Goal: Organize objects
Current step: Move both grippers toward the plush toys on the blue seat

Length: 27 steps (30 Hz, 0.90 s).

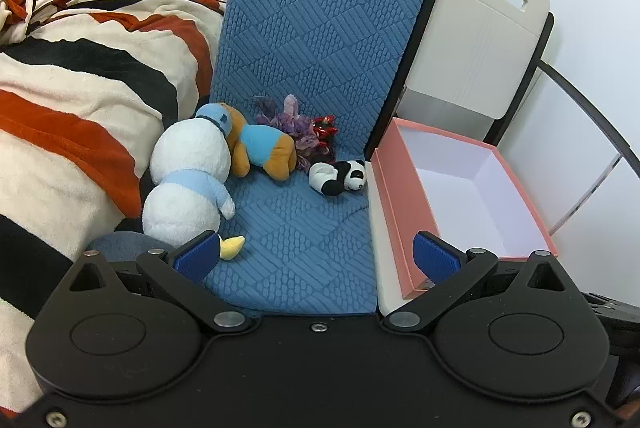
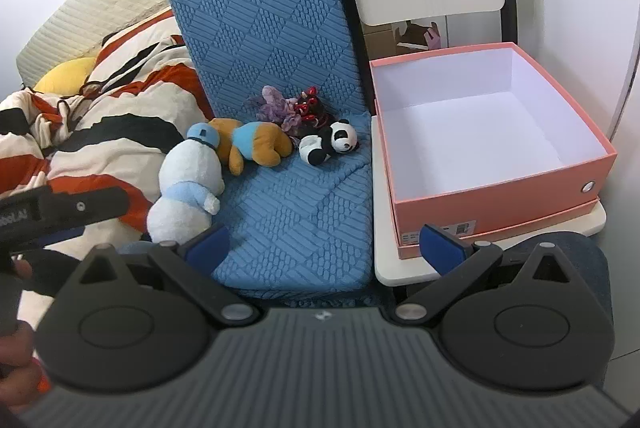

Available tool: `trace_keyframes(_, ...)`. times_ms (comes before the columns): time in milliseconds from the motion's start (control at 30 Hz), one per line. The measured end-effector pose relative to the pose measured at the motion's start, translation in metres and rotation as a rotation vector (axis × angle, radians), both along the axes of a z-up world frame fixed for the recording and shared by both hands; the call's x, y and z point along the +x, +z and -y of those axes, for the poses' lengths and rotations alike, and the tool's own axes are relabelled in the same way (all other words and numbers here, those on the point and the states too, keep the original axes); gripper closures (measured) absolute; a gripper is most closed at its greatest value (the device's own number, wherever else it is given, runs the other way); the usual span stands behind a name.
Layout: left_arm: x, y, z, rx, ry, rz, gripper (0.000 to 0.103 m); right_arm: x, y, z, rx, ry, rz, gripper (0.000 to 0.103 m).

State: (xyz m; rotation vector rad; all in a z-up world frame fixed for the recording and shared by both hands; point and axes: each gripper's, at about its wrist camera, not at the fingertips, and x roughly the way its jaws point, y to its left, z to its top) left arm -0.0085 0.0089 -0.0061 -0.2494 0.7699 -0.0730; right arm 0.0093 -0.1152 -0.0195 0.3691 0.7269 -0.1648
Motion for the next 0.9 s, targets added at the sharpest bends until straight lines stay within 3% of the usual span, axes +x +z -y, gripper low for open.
trace_keyframes(900, 0.038, -0.035, -0.002, 0.060, 0.020, -0.063, 0.000, 0.021, -0.030, 0.003, 0.007, 0.019, -0.009, 0.000)
